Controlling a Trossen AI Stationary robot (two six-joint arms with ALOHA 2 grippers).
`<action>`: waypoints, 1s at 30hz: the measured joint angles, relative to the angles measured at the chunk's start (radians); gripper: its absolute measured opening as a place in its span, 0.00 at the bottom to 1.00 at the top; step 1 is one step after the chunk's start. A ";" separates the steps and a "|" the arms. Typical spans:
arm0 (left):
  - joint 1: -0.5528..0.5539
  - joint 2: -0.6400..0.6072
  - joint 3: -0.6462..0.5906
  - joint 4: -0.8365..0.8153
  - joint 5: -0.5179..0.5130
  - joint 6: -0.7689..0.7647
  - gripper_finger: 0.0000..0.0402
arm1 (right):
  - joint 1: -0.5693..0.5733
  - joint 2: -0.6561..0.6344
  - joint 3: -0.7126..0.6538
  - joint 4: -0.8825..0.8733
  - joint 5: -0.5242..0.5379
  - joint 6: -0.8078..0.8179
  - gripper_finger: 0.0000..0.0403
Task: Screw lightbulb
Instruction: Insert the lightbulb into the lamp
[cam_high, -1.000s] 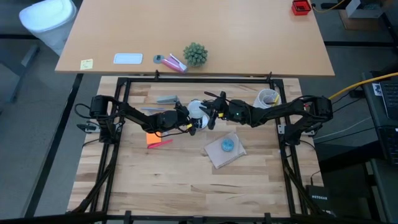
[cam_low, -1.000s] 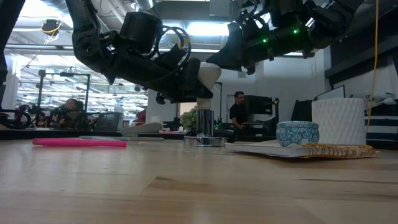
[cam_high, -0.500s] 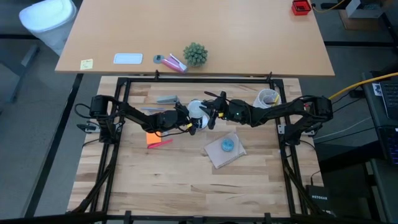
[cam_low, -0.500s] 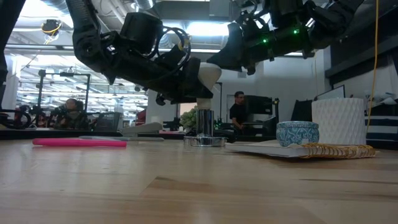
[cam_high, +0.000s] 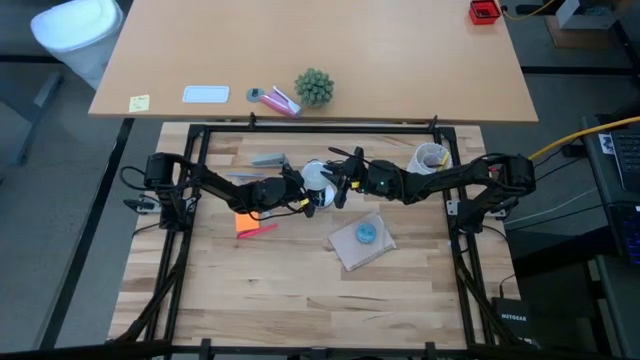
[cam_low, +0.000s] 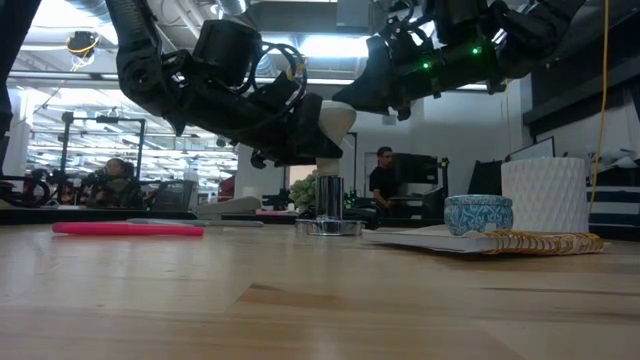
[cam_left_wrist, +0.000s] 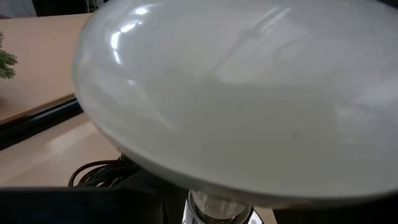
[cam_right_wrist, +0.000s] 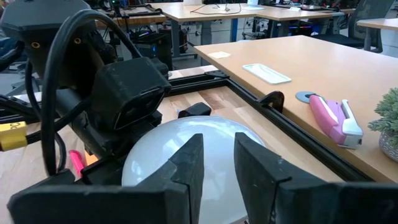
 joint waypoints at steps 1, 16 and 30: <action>0.000 0.000 0.000 -0.003 0.000 0.000 0.44 | 0.000 0.000 0.000 0.000 0.000 0.000 0.22; -0.020 0.003 -0.003 -0.084 -0.039 -0.072 0.63 | 0.000 0.000 -0.001 -0.001 0.000 0.000 0.22; -0.056 -0.130 -0.001 -0.303 -0.037 -0.090 0.52 | 0.000 0.000 -0.001 -0.001 0.000 -0.001 0.22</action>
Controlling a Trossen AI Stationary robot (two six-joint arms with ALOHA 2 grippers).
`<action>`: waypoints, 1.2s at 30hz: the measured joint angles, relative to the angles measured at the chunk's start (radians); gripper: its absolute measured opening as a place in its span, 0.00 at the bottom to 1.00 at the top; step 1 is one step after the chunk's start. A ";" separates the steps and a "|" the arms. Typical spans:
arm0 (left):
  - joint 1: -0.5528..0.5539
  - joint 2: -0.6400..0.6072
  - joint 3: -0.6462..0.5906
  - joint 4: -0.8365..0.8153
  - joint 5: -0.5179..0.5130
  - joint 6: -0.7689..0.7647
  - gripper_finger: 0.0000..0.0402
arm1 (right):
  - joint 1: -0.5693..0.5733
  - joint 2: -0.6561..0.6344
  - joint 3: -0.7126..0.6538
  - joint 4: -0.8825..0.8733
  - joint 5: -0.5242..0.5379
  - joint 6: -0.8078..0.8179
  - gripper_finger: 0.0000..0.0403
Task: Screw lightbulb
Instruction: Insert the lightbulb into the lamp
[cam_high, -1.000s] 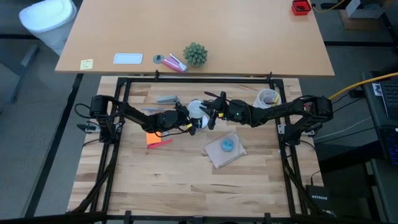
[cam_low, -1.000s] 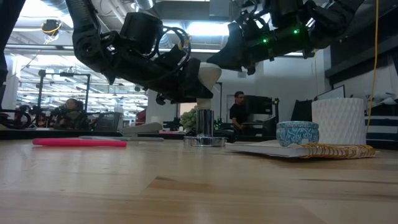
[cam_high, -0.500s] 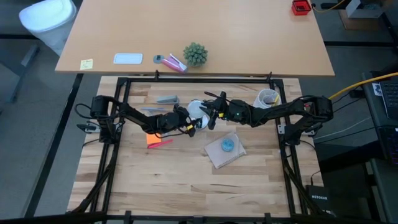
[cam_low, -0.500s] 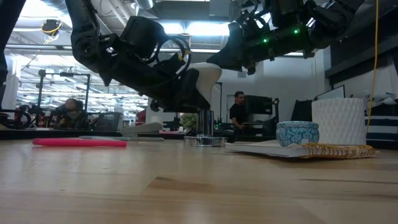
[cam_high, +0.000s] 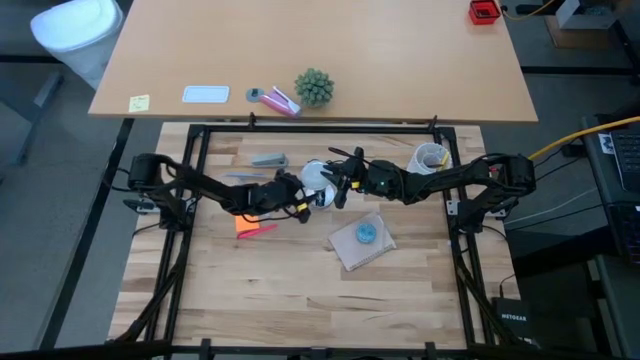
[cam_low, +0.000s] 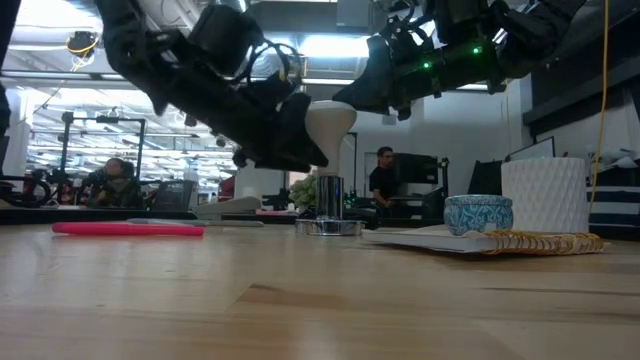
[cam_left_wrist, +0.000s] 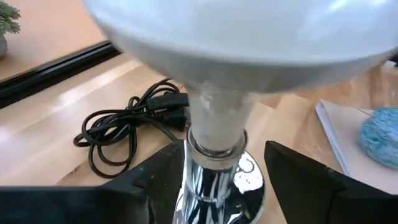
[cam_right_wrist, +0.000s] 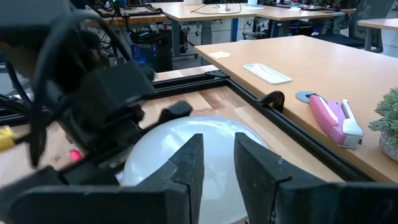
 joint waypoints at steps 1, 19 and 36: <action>-0.005 -0.020 0.001 -0.032 0.000 0.000 0.51 | 0.000 0.000 0.000 0.000 0.000 0.000 0.22; -0.079 -0.150 0.001 -0.175 -0.001 0.041 0.28 | 0.000 0.000 0.000 0.000 0.000 0.000 0.22; -0.081 -0.150 0.001 -0.149 -0.048 0.065 0.01 | 0.000 -0.013 0.000 -0.021 0.037 0.000 0.22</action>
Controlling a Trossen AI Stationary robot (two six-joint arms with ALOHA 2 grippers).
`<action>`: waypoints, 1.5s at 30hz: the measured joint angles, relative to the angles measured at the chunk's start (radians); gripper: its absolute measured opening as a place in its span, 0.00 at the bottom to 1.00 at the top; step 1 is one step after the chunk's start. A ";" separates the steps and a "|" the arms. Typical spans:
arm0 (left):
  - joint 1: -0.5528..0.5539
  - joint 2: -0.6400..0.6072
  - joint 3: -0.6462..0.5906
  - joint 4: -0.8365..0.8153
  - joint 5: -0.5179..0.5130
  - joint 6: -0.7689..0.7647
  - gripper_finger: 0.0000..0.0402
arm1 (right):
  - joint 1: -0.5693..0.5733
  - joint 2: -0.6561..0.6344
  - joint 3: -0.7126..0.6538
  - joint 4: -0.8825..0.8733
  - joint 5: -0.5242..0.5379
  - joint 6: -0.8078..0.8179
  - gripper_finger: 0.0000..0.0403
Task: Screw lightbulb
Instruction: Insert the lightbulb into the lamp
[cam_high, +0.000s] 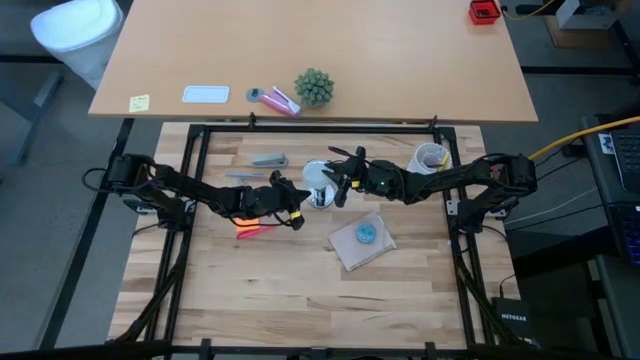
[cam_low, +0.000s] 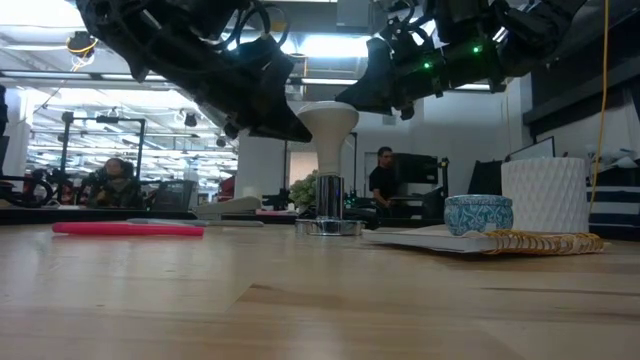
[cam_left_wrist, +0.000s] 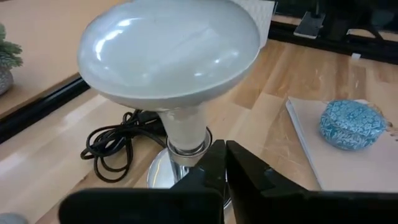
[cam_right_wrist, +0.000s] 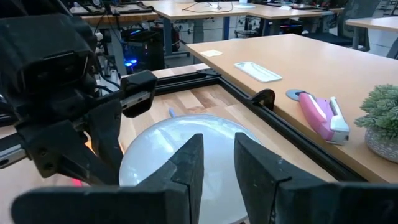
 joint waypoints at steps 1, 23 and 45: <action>0.000 0.000 0.000 0.006 -0.002 0.000 0.01 | 0.000 0.000 0.000 -0.001 0.000 0.000 0.22; -0.039 -0.101 0.000 -0.027 -0.102 0.034 0.00 | 0.000 -0.023 0.000 -0.041 -0.002 0.000 0.22; 0.003 -0.098 0.000 -0.012 -0.101 0.052 0.00 | 0.000 -0.024 0.000 -0.043 -0.030 0.000 0.22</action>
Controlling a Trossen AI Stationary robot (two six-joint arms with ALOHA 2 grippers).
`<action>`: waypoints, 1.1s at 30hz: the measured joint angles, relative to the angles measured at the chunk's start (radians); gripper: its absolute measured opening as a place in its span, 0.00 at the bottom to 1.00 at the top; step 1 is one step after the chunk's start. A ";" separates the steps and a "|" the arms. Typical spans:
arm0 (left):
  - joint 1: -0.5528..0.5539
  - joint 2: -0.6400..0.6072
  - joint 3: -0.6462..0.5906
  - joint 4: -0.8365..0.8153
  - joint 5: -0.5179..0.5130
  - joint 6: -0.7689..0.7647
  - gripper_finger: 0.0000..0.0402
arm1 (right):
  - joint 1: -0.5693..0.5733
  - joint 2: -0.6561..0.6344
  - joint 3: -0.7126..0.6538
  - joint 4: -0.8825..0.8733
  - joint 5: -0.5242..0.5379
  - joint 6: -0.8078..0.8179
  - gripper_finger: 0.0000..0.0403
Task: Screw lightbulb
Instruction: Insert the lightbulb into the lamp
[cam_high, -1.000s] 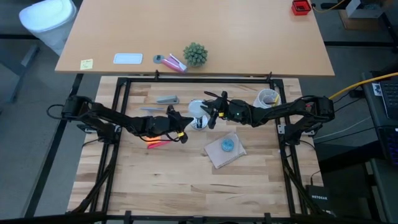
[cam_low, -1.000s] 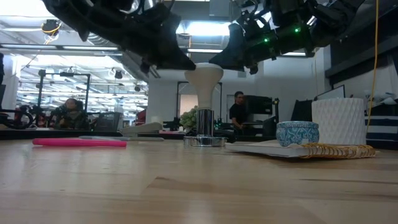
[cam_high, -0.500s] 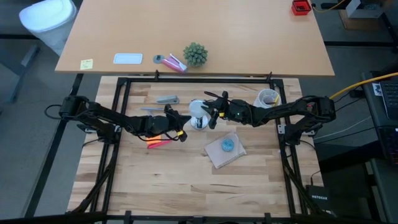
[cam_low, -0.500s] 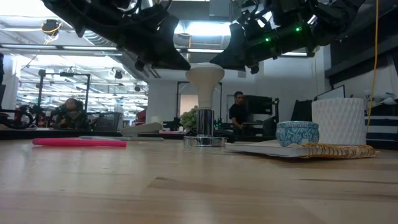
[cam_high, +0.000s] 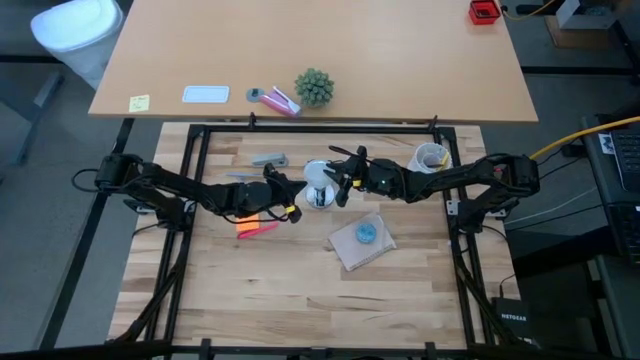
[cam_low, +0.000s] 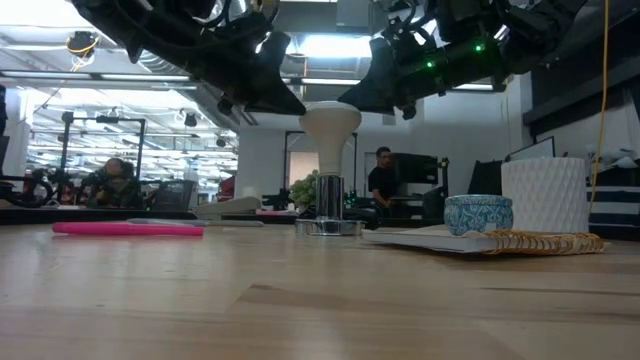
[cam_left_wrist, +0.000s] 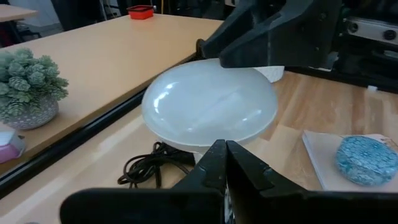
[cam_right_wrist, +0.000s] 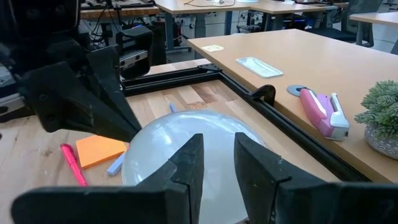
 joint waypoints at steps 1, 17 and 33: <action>0.005 0.000 0.000 0.001 0.000 0.000 0.00 | -0.001 0.000 0.000 0.000 -0.002 0.000 0.22; 0.055 0.001 0.000 -0.007 -0.003 0.005 0.00 | 0.000 0.000 0.000 -0.002 -0.061 0.000 0.22; -0.006 -0.032 0.000 -0.003 -0.098 0.073 0.00 | 0.000 0.000 0.000 0.000 -0.051 0.000 0.22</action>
